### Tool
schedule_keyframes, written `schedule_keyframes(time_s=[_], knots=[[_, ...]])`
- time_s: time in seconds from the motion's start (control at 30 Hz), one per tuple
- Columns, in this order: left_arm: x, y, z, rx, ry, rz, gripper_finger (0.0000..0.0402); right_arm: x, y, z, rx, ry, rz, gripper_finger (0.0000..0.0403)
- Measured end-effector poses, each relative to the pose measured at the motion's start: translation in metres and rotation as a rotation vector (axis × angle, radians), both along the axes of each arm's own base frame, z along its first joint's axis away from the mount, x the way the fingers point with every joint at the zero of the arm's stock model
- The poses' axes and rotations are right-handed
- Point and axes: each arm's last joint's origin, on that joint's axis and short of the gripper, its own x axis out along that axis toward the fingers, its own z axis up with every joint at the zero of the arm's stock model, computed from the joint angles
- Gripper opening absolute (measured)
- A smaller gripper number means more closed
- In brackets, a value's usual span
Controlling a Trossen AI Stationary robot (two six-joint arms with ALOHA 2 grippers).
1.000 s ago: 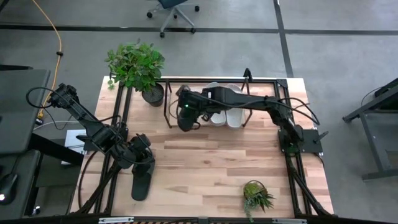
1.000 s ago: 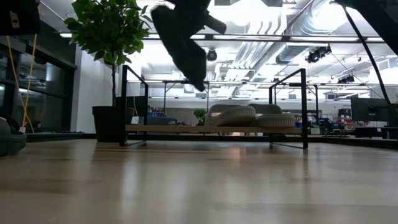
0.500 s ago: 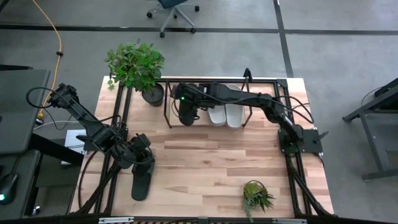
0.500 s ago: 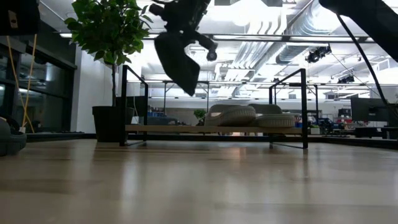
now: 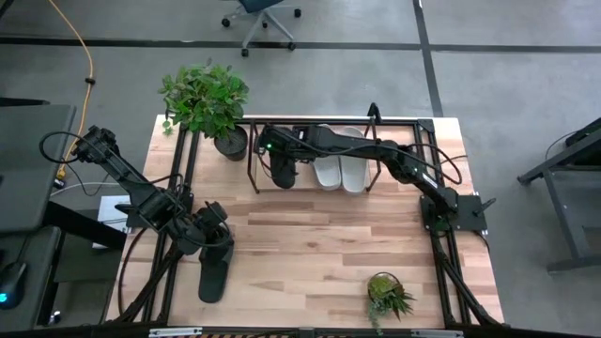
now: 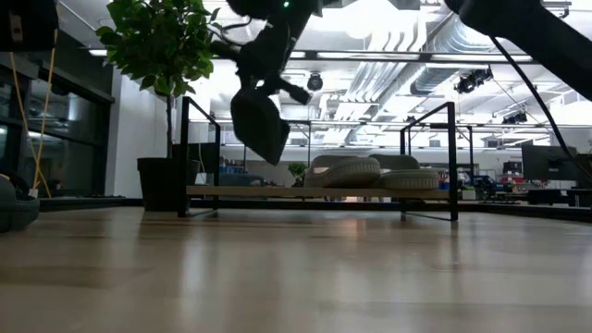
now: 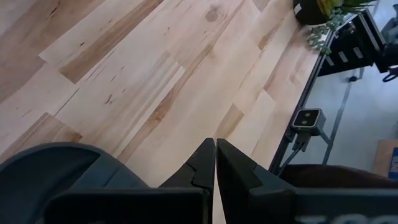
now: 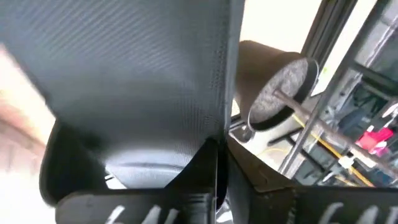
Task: Pick and place slides into the shelf
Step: Put the right black slipper on the shelf
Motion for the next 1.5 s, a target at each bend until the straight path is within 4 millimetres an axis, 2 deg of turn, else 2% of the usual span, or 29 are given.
schedule_keyframes(time_s=[0.4,0.7,0.87,1.13,1.5], knots=[[0.000,-0.001,0.000,-0.017,-0.001,-0.005,0.0005,0.022,-0.014,-0.036,-0.082,0.006,0.045,0.0000],[0.000,-0.001,0.000,0.016,-0.006,-0.033,0.0005,0.021,-0.016,-0.037,0.014,-0.015,0.064,0.0003],[0.000,-0.001,0.000,0.017,-0.006,-0.035,0.0005,0.022,-0.017,-0.037,0.080,-0.055,0.065,0.0040],[0.000,0.000,0.000,0.018,-0.006,-0.035,0.0005,0.022,-0.026,-0.034,0.070,-0.082,0.042,0.0102],[0.000,0.000,0.000,0.018,-0.006,-0.035,0.0005,0.017,-0.030,-0.037,0.123,-0.050,0.003,0.0114]])
